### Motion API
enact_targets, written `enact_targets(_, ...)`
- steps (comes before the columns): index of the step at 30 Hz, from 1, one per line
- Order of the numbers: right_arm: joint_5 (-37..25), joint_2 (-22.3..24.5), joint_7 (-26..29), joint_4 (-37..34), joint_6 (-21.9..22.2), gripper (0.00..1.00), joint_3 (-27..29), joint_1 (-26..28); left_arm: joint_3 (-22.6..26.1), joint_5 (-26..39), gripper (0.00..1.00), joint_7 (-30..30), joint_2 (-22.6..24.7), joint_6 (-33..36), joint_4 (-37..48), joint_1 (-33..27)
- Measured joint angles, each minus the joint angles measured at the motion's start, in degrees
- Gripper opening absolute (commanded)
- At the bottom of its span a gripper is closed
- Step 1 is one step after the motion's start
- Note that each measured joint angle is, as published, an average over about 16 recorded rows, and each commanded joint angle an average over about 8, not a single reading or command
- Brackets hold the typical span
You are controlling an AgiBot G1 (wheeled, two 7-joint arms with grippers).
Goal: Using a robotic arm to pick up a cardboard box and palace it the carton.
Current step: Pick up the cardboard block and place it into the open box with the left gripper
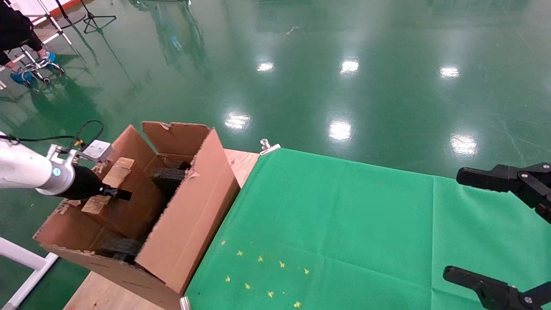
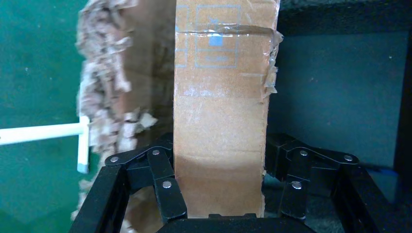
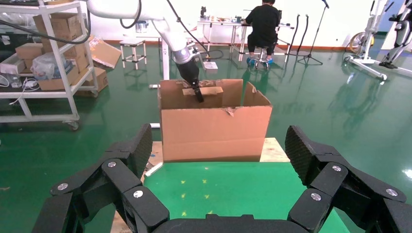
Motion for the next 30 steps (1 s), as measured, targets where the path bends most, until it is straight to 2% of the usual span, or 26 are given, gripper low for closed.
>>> enact_targets(26,0.01,0.00,-0.01,0.00,0.01,1.00,-0.01,0.00,-0.77,-1.09,0.00,-3.13,4.07,-5.69,1.41,7.81)
enact_targets(28,0.01,0.01,-0.01,0.00,0.01,1.00,-0.01,0.00,-0.77,-1.10,0.08,-3.58,4.28,-5.90,1.52,8.18)
enact_targets(30,0.01,0.01,-0.01,0.00,0.01,1.00,-0.01,0.00,-0.77,-1.11,0.33,-4.04,4.46,-6.09,1.65,8.47)
